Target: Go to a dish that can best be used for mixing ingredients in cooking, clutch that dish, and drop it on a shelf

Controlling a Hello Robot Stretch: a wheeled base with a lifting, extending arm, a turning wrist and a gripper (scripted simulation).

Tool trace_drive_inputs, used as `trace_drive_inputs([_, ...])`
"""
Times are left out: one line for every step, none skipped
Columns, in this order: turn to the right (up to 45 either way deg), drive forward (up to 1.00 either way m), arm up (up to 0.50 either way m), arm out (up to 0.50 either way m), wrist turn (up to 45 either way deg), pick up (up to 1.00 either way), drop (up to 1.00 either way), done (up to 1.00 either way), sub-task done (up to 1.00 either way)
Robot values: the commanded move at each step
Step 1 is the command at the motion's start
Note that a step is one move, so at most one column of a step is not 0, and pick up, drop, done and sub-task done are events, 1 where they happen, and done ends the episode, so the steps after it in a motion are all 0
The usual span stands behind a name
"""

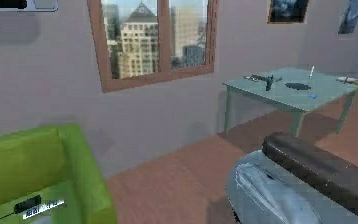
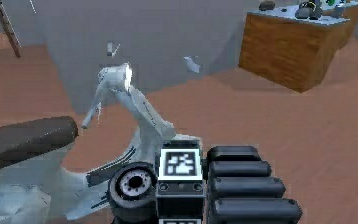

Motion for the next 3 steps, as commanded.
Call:
trace_drive_inputs([-30.0,0.00,0.00,0.00,0.0,0.00,0.00,0.00,0.00])
trace_drive_inputs([45.0,0.00,0.00,0.00,0.0,0.00,0.00,0.00,0.00])
trace_drive_inputs([33.0,0.00,0.00,0.00,0.0,0.00,0.00,0.00,0.00])
